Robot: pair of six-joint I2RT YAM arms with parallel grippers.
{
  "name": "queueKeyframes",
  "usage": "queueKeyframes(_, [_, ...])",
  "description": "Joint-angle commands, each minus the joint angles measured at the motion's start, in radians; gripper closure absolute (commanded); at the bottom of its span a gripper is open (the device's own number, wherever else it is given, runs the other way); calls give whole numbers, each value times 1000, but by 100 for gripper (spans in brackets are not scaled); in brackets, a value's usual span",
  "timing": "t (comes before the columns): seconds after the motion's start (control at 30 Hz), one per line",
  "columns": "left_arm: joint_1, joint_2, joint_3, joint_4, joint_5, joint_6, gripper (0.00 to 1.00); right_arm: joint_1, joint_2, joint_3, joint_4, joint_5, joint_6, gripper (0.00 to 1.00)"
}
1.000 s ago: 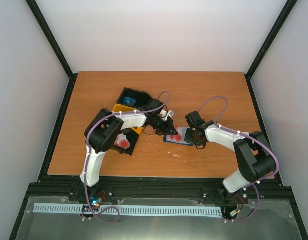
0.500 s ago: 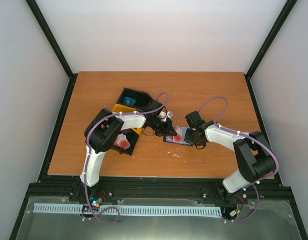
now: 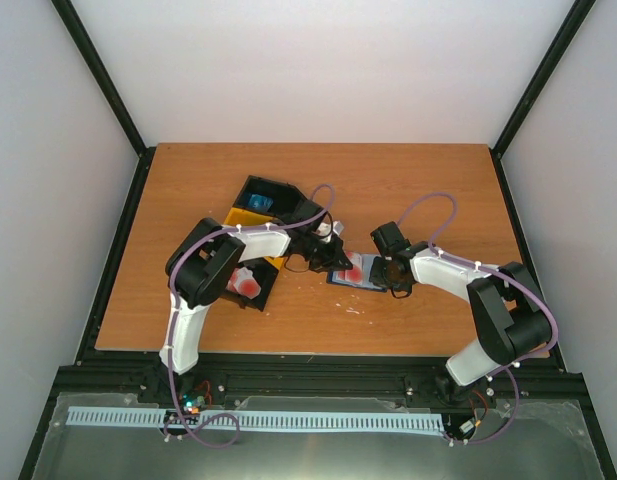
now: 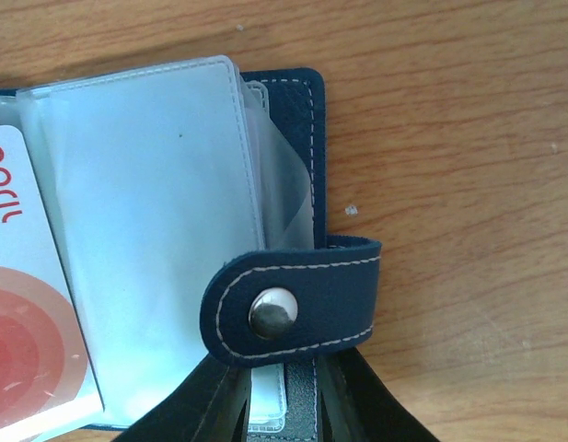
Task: Put the credit cards into the card holder
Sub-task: Insert the credit card into the card holder.
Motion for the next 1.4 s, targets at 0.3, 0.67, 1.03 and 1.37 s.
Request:
queueKeyframes(0.3, [1,87,60,-6,58,3,99,0,76,-20,9,-42,9,79])
queueKeyframes(0.67, [-18,105,95,-16,63,15,99,0,70,-18,15,-48,8,79])
queueKeyframes(1.03, [-39,140,127,-44,67,23,95,0,61,-24,35,-51,8,79])
queueKeyframes(1.37, [-53,113,155,-134,-14,58,71,-1,37,-35,51,-56,18,79])
